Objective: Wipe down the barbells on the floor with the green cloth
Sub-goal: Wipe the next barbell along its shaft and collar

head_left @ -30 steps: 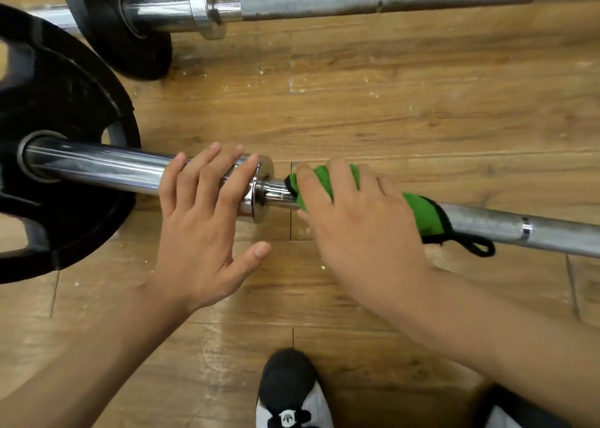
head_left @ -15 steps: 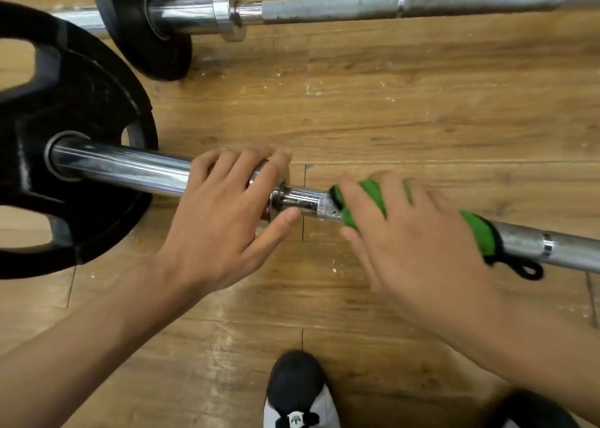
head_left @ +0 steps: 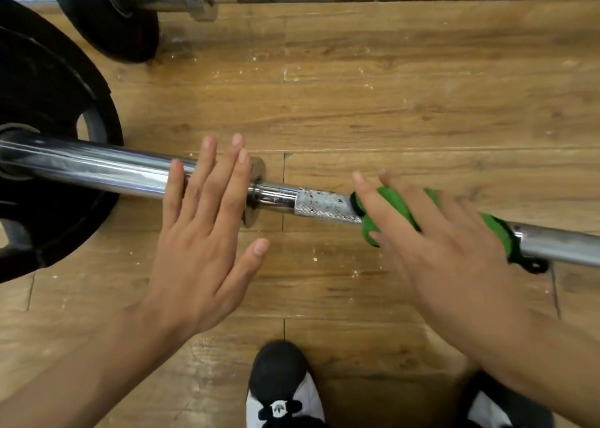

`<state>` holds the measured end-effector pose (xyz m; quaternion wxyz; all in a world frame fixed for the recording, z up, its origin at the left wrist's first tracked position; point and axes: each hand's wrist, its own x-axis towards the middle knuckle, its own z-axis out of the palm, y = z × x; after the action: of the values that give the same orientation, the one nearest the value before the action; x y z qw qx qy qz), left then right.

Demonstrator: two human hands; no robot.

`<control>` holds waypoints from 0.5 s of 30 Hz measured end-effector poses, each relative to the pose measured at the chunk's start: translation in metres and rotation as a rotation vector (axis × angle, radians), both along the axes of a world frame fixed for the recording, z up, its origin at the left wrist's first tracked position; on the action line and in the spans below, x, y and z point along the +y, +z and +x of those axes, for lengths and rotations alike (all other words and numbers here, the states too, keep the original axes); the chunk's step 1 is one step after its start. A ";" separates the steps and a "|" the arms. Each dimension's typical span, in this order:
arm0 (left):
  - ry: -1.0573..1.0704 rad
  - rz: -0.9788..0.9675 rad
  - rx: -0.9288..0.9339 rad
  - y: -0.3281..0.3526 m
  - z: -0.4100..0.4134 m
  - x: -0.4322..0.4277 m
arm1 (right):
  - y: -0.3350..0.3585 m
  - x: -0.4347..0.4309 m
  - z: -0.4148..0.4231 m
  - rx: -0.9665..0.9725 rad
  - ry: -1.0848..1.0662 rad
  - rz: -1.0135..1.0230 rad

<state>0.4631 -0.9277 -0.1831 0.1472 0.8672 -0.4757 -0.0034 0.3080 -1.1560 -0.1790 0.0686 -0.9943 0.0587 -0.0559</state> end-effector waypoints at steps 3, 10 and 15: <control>-0.008 -0.008 -0.019 -0.001 -0.001 0.000 | -0.011 0.041 0.043 -0.080 0.010 -0.052; -0.040 0.024 -0.025 0.010 -0.001 0.010 | 0.004 0.019 0.026 0.016 -0.026 0.008; -0.023 0.030 -0.014 0.009 -0.012 0.018 | 0.011 -0.051 -0.060 0.058 -0.164 0.046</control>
<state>0.4515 -0.9102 -0.1744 0.1308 0.8637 -0.4867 -0.0060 0.2479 -1.2072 -0.1682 0.0851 -0.9856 0.1430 -0.0313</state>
